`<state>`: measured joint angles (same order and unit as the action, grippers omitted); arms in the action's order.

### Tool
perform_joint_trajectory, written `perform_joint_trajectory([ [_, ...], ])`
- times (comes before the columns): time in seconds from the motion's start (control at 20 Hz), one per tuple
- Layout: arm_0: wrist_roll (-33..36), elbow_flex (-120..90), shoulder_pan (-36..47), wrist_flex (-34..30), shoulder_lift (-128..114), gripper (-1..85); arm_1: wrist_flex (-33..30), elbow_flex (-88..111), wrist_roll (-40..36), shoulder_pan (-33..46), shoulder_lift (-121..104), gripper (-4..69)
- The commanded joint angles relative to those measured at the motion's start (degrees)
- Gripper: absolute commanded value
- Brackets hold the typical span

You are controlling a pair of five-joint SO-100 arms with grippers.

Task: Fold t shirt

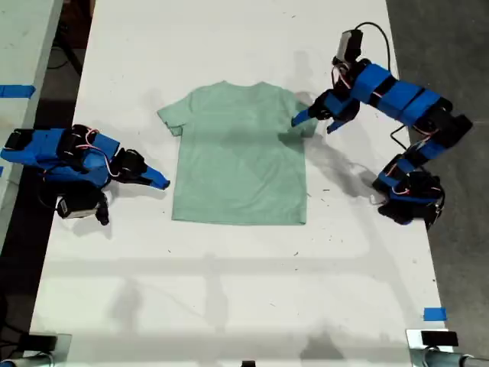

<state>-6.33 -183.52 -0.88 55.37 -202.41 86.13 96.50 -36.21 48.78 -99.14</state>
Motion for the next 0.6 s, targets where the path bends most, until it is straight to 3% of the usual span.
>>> perform_joint_trajectory([
  [0.0, -0.6, -0.2, -0.8, -1.2, -0.3, 0.8, -8.5, -4.0, 0.3, 3.7, 6.7, 32.9],
  [0.15, -0.7, -0.2, -1.1, -1.1, -0.3, 0.7, -13.7, -8.6, 1.5, 3.7, 15.2, 18.4],
  [0.2, -0.7, -0.2, -1.0, -1.0, -0.3, 0.6, -14.2, -10.8, 1.8, 3.3, 17.5, 6.6],
  [0.25, -0.8, -0.2, -1.1, -1.0, -0.3, 0.4, -13.6, -12.8, 2.3, 3.1, 18.7, 1.2],
  [0.55, -1.1, -0.7, -1.2, -0.7, -0.3, 0.3, 0.2, -40.1, 1.4, -4.6, 20.3, 1.3],
])
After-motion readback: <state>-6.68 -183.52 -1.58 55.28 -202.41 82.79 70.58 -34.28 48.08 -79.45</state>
